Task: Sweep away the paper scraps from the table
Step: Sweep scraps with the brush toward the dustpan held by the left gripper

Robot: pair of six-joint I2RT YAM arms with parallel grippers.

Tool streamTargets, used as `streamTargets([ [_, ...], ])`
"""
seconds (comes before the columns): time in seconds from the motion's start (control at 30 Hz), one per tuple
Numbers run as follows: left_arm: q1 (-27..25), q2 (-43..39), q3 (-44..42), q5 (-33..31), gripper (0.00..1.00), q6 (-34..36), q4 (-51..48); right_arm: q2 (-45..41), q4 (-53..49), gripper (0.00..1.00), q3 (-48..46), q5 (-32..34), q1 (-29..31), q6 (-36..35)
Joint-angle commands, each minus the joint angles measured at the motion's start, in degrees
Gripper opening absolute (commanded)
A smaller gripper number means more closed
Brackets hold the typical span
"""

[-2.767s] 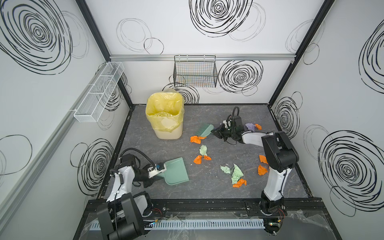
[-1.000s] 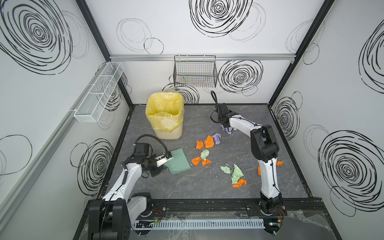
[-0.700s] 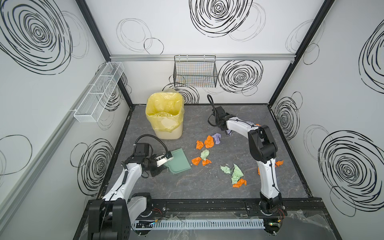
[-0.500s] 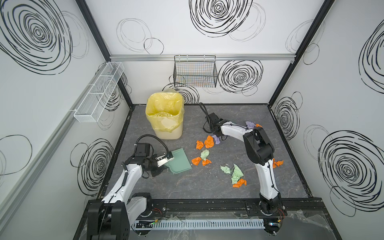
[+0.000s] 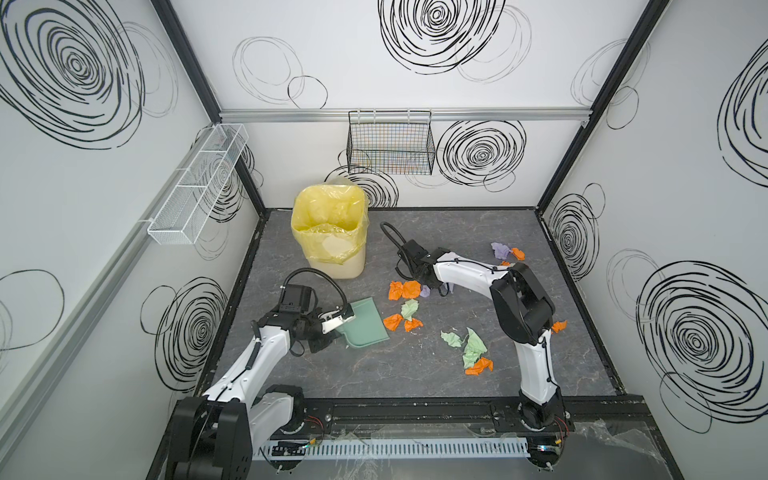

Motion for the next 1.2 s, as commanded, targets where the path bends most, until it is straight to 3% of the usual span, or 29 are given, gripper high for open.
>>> streamTargets([
  [0.0,-1.44,1.21,-0.53,-0.41,0.0,-2.36,3.25,-1.58,-8.82,0.0,-0.27,-5.46,2.97,7.67],
  [0.47,-6.54,2.42,-0.97,-2.83,0.0,-6.36,7.12,0.93,-20.14,0.0,7.73,-13.73,11.65,23.24],
  [0.97,-10.99,6.67,-0.18,-3.32,0.0,-10.18,12.03,-2.0,-21.05,0.0,10.86,-24.85,17.82,29.94],
  [1.17,-12.27,7.53,0.52,-3.54,0.0,-11.39,12.63,-3.46,-22.19,0.0,13.77,-25.41,19.11,31.58],
])
